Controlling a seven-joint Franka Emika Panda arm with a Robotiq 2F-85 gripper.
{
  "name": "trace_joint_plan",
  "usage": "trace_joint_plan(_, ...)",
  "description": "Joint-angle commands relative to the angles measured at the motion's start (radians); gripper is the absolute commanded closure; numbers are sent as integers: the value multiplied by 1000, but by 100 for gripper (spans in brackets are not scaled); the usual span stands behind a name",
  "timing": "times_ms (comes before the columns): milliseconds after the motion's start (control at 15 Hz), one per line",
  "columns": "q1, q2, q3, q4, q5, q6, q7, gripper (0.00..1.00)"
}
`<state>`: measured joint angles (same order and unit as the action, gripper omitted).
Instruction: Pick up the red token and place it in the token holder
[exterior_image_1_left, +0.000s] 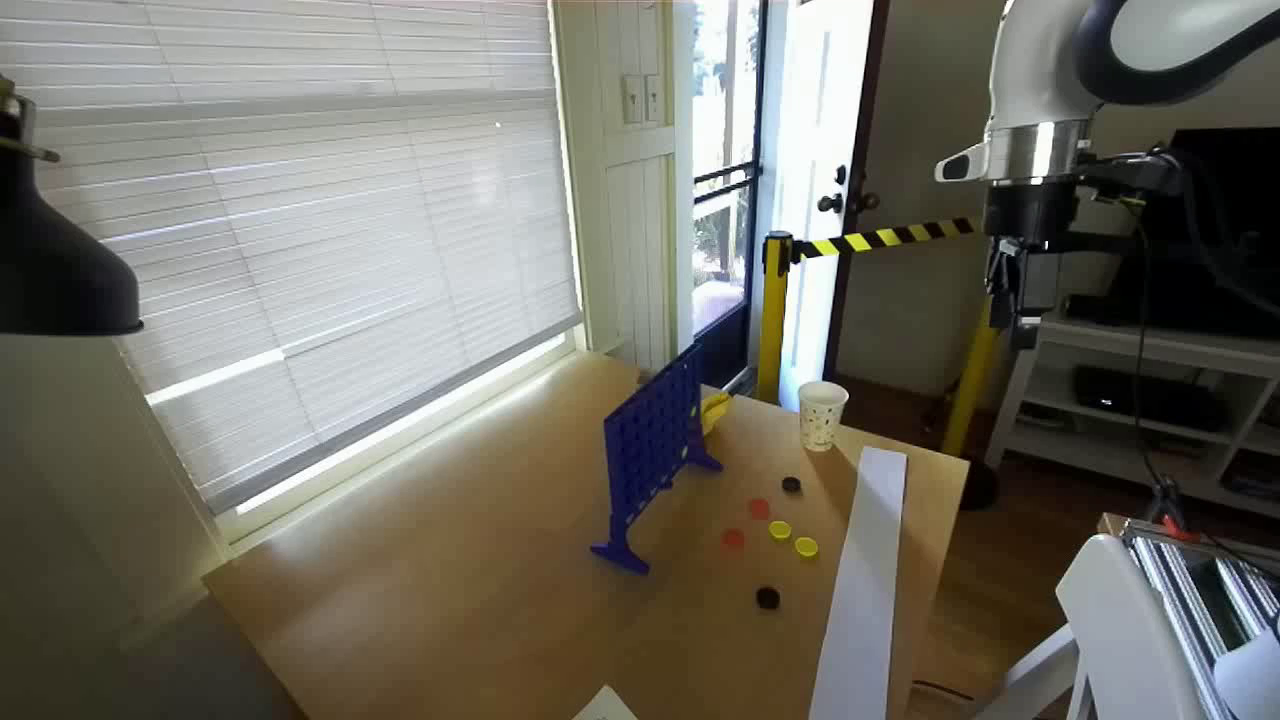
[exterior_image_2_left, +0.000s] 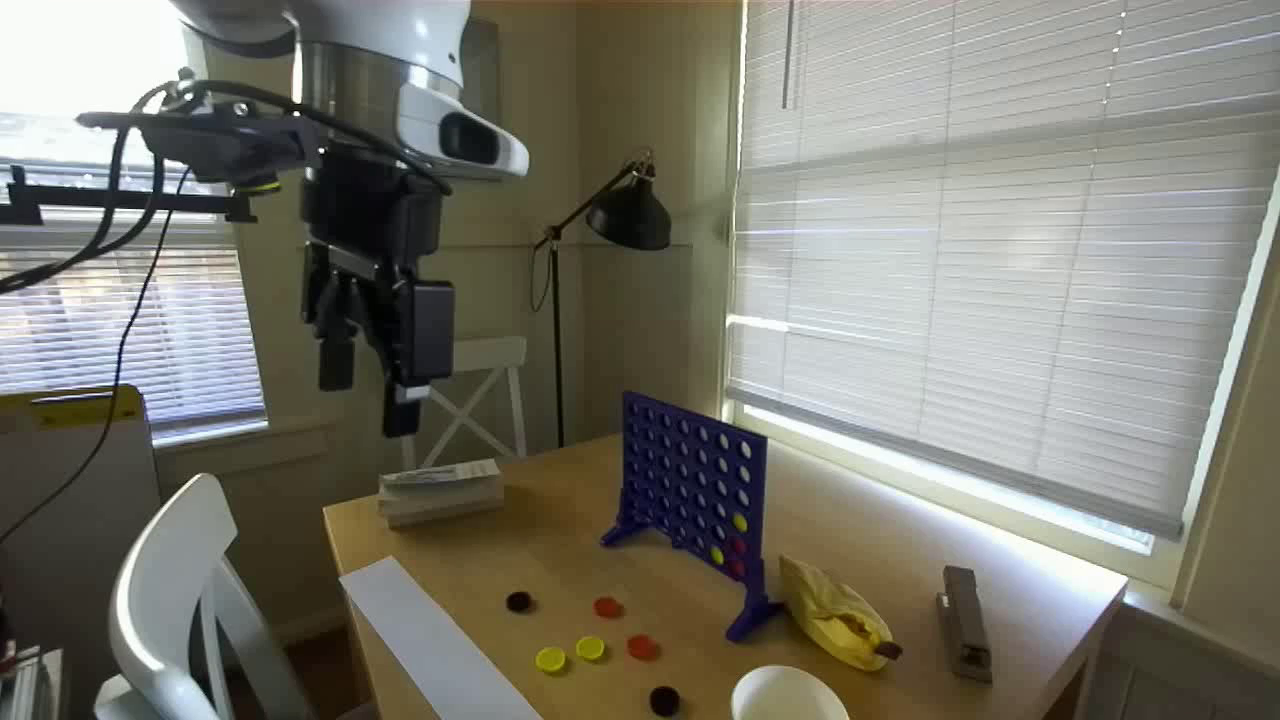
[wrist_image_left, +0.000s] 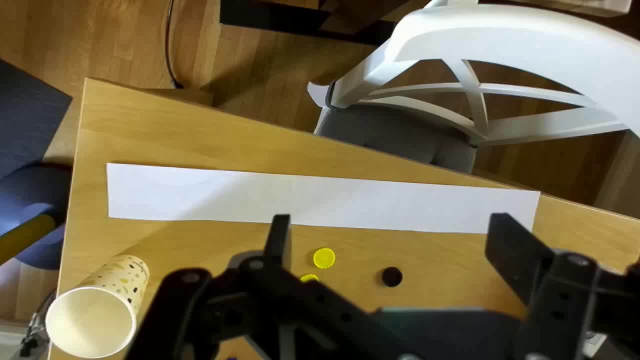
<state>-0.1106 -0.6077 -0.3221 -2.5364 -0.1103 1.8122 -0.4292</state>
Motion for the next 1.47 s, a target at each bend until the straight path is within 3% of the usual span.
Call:
trace_joint_plan(0,-12,2,11,1,6,-1,-6,0)
trace_joint_plan(667,-12,2,11,1,6,-1,-5,0)
trace_joint_plan(933,36,203,25,107,77,62,41,0)
trace_joint_plan(1133,112,364,3,225,125,45,55,0)
trace_joint_plan(1400,157,596,18,392,176,48,112,0)
